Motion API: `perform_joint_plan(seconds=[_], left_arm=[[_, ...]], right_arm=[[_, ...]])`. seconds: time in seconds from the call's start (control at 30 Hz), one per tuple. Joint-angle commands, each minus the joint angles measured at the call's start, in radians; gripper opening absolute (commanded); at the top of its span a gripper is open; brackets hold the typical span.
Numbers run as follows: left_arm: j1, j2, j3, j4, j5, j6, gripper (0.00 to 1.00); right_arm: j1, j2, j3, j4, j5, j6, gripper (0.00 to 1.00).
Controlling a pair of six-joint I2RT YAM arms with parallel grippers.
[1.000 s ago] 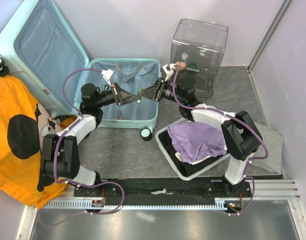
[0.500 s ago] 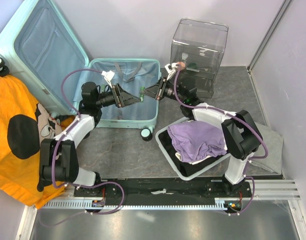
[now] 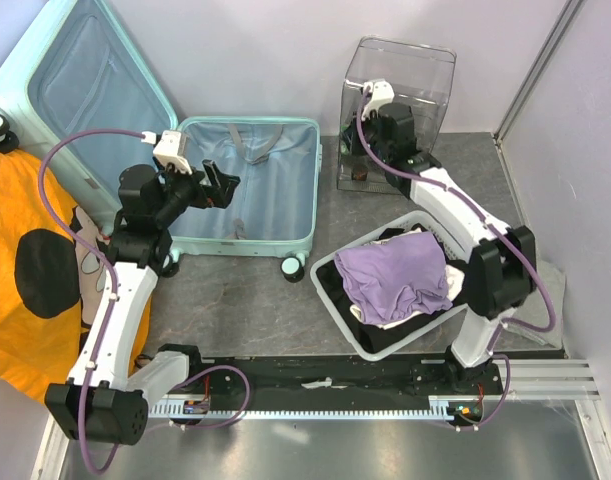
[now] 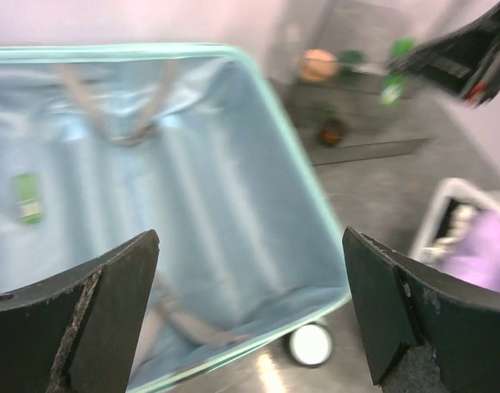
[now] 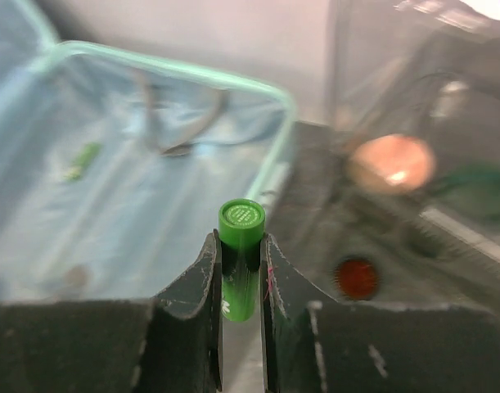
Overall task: Open, take out, and arrange the luggage
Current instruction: Place the personal item in the drawer.
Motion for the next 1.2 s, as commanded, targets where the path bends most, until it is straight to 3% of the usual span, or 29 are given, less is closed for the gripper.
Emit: perform_joint_plan(seconds=[0.0, 0.37, 0.9, 1.0, 1.17], left_arm=[[0.004, -0.02, -0.025, -0.099, -0.21, 0.16, 0.99], [0.004, -0.035, -0.041, -0.092, -0.189, 0.159, 0.99], [0.004, -0.015, -0.039, -0.098, -0.193, 0.16, 0.99], [0.003, -0.014, -0.041, -0.098, -0.192, 0.16, 0.99], [0.004, -0.008, -0.035, -0.107, -0.189, 0.173, 0.99]], right_arm=[[-0.031, 0.148, 0.154, -0.226, 0.183, -0.198, 0.0], [-0.046, 0.323, 0.309, -0.312, 0.342, -0.324, 0.0], [-0.051, 0.435, 0.329, -0.367, 0.473, -0.37, 0.01], [-0.059, 0.435, 0.33, -0.367, 0.453, -0.358, 0.06], [-0.065, 0.441, 0.34, -0.373, 0.438, -0.349, 0.28]])
